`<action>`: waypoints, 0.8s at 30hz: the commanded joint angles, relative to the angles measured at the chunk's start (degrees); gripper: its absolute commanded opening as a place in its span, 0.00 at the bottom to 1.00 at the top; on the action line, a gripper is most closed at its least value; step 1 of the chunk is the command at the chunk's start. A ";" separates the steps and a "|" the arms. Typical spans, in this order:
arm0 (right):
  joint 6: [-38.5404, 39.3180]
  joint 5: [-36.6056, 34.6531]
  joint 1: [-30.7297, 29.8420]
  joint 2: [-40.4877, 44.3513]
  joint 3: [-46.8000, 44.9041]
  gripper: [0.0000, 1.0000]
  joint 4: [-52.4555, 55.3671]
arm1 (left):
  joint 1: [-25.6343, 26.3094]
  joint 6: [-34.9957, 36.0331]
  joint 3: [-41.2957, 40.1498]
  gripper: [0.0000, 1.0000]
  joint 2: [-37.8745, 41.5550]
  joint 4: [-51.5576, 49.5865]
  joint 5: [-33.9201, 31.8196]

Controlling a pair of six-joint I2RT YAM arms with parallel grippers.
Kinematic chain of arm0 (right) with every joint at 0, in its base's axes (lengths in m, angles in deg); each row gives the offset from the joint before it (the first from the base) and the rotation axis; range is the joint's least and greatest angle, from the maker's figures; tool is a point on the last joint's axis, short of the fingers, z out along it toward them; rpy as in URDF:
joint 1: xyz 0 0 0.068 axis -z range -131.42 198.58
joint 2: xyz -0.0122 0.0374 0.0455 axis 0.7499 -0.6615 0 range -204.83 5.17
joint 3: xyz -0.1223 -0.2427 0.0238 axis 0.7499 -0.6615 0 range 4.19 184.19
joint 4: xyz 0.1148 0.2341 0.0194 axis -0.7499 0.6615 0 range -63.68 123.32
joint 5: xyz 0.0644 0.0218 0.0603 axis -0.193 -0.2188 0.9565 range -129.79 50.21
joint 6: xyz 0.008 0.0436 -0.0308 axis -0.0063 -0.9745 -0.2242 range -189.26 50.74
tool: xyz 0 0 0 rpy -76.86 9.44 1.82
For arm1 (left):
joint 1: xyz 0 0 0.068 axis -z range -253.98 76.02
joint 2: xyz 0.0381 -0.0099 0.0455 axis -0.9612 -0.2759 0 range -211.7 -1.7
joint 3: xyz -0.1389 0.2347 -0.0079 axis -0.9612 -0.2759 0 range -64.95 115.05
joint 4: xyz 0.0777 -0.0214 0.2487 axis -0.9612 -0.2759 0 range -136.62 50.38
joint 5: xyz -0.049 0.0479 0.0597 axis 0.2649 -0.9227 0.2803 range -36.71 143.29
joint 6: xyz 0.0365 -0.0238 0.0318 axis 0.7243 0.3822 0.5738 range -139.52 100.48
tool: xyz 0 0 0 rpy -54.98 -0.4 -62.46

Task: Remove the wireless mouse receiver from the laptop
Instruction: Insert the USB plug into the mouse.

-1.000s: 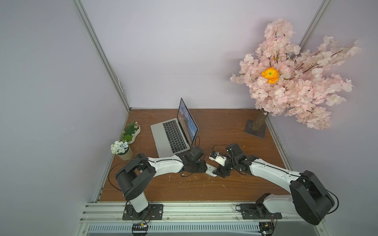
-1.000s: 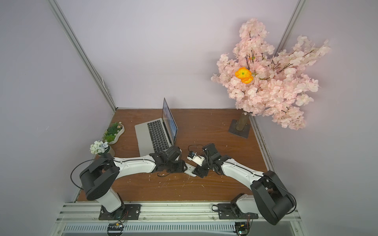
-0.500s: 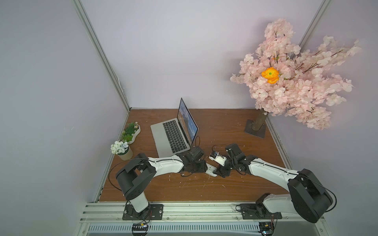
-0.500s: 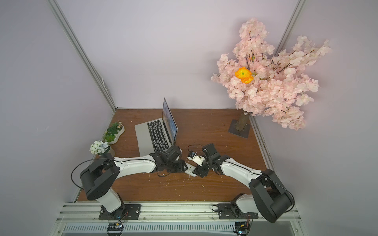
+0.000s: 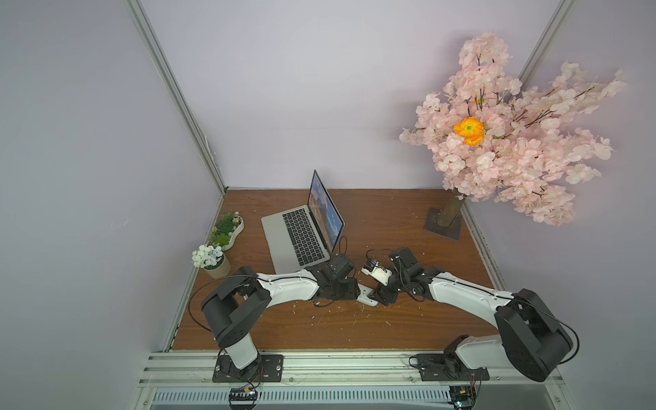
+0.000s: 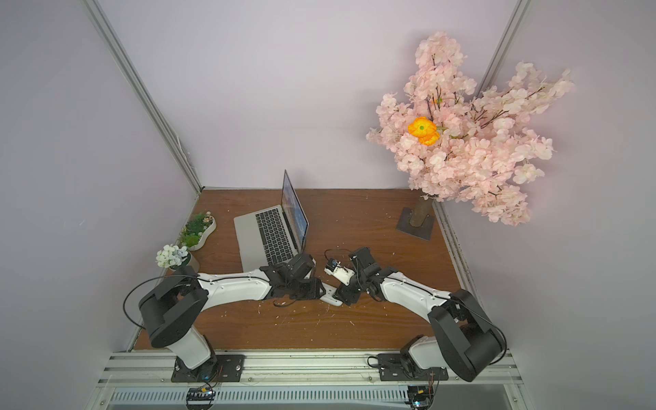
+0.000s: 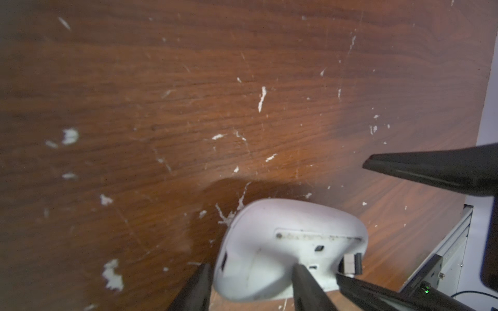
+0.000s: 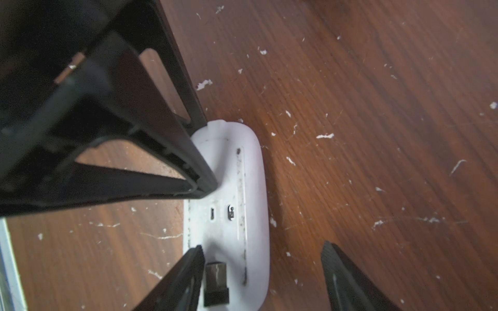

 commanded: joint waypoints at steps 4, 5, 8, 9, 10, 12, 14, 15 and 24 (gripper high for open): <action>-5.52 2.00 0.59 1.62 3.07 0.77 -0.36 | 0.31 1.09 -3.73 0.52 -4.55 -9.53 -3.95; -7.47 2.26 0.90 1.48 4.30 0.77 0.31 | 0.31 1.06 -3.78 0.52 -4.62 -9.59 -3.95; -15.19 3.18 2.02 1.43 7.84 0.76 2.53 | 0.21 1.01 -3.90 0.52 -4.63 -9.58 -3.87; -18.42 2.64 2.11 1.76 8.84 0.76 3.36 | 0.21 0.97 -4.02 0.52 -4.63 -9.53 -3.88; -21.88 1.45 2.26 2.17 9.62 0.76 4.30 | 0.23 1.00 -4.06 0.52 -4.63 -9.53 -3.87; -28.77 0.36 2.62 3.51 9.74 0.74 5.58 | 0.21 0.93 -4.12 0.52 -4.63 -9.57 -3.95; -36.65 1.09 2.72 5.28 7.90 0.73 5.87 | 0.21 0.77 -4.14 0.52 -4.76 -9.54 -3.95; -40.26 2.13 2.68 6.09 6.67 0.72 6.10 | 0.21 0.87 -4.04 0.52 -4.85 -9.58 -3.91; -54.02 5.60 2.33 11.15 -6.93 0.65 3.46 | 0.03 1.38 -3.85 0.52 -4.94 -9.67 -3.50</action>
